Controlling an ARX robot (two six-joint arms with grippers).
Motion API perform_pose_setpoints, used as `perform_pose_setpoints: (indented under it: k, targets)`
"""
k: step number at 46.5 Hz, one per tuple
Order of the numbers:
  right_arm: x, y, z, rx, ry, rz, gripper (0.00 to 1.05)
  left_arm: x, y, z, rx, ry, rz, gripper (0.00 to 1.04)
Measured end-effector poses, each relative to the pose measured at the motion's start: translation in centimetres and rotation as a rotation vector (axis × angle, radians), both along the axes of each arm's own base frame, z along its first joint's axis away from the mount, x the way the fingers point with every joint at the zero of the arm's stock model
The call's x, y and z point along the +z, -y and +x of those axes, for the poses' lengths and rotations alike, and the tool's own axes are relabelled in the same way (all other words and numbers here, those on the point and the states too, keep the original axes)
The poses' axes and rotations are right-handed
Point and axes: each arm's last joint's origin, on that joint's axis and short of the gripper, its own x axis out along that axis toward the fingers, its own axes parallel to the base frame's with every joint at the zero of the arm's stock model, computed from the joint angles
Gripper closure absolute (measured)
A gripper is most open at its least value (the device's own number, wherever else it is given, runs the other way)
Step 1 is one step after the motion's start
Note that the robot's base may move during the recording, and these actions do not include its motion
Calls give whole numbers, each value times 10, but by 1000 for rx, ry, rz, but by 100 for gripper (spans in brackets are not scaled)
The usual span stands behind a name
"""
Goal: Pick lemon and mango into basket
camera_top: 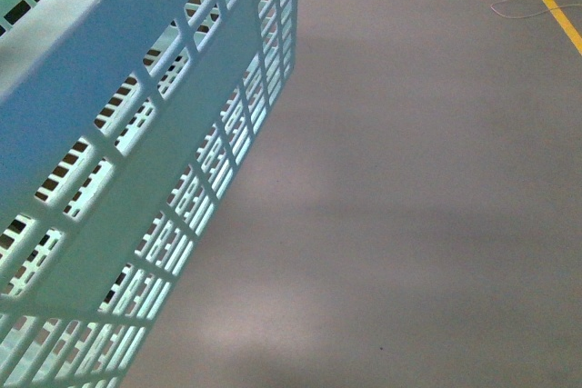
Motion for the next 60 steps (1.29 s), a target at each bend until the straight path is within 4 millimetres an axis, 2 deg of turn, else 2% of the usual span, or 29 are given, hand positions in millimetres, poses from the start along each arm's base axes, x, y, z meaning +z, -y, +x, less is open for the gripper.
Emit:
perform_pose_setpoints:
  k: [60]
  targets:
    - [0, 0, 0, -3, 0, 0, 9, 1, 1, -1, -7, 1, -8, 98]
